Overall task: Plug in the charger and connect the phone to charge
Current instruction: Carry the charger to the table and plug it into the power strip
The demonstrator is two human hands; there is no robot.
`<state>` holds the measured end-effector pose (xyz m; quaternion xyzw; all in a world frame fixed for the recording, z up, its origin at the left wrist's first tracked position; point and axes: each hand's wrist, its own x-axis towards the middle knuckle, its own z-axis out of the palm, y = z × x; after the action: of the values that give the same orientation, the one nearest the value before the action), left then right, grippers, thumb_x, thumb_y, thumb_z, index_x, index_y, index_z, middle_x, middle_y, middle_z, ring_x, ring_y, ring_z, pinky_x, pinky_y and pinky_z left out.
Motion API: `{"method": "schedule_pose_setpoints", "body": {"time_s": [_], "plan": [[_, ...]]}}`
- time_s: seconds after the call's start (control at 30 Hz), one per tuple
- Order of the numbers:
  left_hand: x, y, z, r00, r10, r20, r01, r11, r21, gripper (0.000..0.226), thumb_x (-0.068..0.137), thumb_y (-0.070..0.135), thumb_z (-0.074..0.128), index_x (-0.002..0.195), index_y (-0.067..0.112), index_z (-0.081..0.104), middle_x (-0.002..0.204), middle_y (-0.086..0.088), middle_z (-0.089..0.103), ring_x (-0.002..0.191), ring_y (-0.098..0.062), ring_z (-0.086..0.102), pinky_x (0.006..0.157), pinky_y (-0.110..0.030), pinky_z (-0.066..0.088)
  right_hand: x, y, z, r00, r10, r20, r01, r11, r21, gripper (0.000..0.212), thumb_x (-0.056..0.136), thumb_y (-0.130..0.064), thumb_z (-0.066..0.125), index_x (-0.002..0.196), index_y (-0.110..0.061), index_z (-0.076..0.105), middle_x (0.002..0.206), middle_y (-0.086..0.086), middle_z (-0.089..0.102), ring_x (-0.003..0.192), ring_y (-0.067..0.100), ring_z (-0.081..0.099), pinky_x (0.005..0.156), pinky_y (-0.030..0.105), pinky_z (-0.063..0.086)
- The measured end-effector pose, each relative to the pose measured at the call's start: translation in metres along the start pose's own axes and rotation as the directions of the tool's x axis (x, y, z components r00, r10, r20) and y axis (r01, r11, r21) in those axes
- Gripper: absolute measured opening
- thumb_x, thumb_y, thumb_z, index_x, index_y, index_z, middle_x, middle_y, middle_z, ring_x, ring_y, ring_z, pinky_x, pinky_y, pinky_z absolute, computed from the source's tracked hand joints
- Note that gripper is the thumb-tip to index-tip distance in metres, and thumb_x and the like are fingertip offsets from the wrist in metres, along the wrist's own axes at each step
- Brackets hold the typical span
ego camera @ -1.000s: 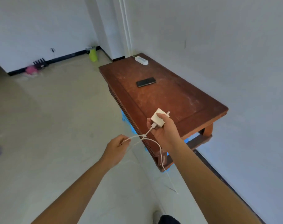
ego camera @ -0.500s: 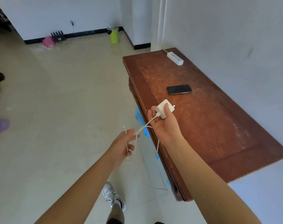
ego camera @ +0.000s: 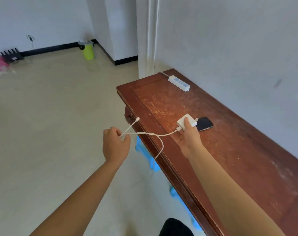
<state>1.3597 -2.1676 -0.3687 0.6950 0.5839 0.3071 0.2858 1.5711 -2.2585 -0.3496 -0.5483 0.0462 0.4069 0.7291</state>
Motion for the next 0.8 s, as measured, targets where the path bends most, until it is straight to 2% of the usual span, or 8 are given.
{"method": "schedule_pose_setpoints", "body": {"time_s": [0.13,0.2,0.27,0.33,0.37,0.47,0.6,0.8], "plan": [[0.064,0.002,0.033,0.994,-0.089,0.06,0.092,0.994,-0.052,0.04,0.085,0.021,0.063,0.053,0.017,0.039,0.072,-0.009,0.046,0.062,-0.031,0.046,0.055,-0.034,0.034,0.038,-0.005,0.035,0.997,0.07,-0.012,-0.065,0.965,0.253,0.019,0.103,-0.025,0.057,0.117,-0.013,0.054,0.103,0.011,0.072,0.069,0.021,0.078,0.067,0.044,0.066],[0.09,0.006,0.053,0.986,-0.116,0.123,0.134,0.979,-0.152,0.043,0.09,0.02,0.06,0.051,0.012,0.044,0.071,-0.019,0.052,0.067,-0.034,0.051,0.059,-0.043,0.043,0.065,-0.011,0.05,0.998,0.065,-0.017,-0.054,0.93,0.364,0.024,0.103,-0.021,0.056,0.124,-0.01,0.052,0.107,0.014,0.071,0.073,0.024,0.079,0.066,0.046,0.066],[0.115,0.012,0.079,0.968,-0.127,0.215,0.164,0.973,-0.163,0.04,0.1,0.024,0.05,0.069,0.001,0.062,0.098,-0.032,0.062,0.097,-0.044,0.06,0.087,-0.056,0.051,0.097,-0.018,0.064,0.998,0.063,-0.021,-0.048,0.903,0.426,0.031,0.104,-0.02,0.055,0.132,-0.011,0.047,0.114,0.014,0.068,0.085,0.028,0.077,0.078,0.05,0.063],[0.141,0.025,0.102,0.951,-0.122,0.285,0.157,0.982,-0.104,0.046,0.106,0.031,0.038,0.114,-0.004,0.066,0.146,-0.03,0.043,0.138,-0.041,0.036,0.116,-0.053,0.029,0.135,-0.025,0.078,0.996,0.08,-0.044,-0.051,0.886,0.461,0.036,0.104,-0.019,0.054,0.138,-0.011,0.043,0.117,0.014,0.065,0.093,0.03,0.073,0.091,0.056,0.057],[0.155,0.031,0.111,0.956,-0.06,0.288,0.101,0.987,-0.129,0.046,0.106,0.032,0.034,0.124,0.001,0.063,0.153,-0.025,0.038,0.144,-0.037,0.029,0.118,-0.049,0.025,0.153,-0.027,0.084,0.994,0.091,-0.064,-0.05,0.879,0.474,0.037,0.105,-0.018,0.054,0.139,-0.011,0.041,0.118,0.014,0.063,0.094,0.03,0.072,0.095,0.058,0.055],[0.211,0.054,0.128,0.954,0.069,0.292,0.027,0.95,-0.312,0.044,0.106,0.043,0.031,0.108,0.019,0.067,0.127,-0.005,0.063,0.125,-0.024,0.054,0.105,-0.04,0.042,0.203,-0.035,0.097,0.97,0.087,-0.226,0.017,0.906,0.423,0.039,0.105,-0.018,0.053,0.14,-0.016,0.035,0.126,0.013,0.057,0.094,0.026,0.069,0.097,0.058,0.054],[0.306,0.094,0.143,0.977,0.094,0.193,-0.016,0.929,-0.369,0.052,0.104,0.05,0.026,0.093,0.02,0.067,0.093,0.02,0.06,0.087,0.011,0.058,0.084,-0.026,0.041,0.261,-0.049,0.099,0.902,0.085,-0.423,0.087,0.924,0.372,0.039,0.105,-0.02,0.053,0.139,-0.016,0.034,0.122,0.011,0.057,0.086,0.021,0.065,0.097,0.055,0.054],[0.428,0.098,0.184,0.964,-0.065,0.26,0.113,0.978,-0.176,0.052,0.102,0.048,0.032,0.07,0.016,0.058,0.061,-0.005,0.062,0.06,-0.025,0.058,0.079,-0.051,0.054,0.308,-0.08,0.121,0.882,0.012,-0.471,0.184,0.911,0.369,0.039,0.102,-0.027,0.059,0.134,-0.007,0.05,0.089,0.007,0.066,0.067,0.015,0.063,0.076,0.035,0.057]]}}
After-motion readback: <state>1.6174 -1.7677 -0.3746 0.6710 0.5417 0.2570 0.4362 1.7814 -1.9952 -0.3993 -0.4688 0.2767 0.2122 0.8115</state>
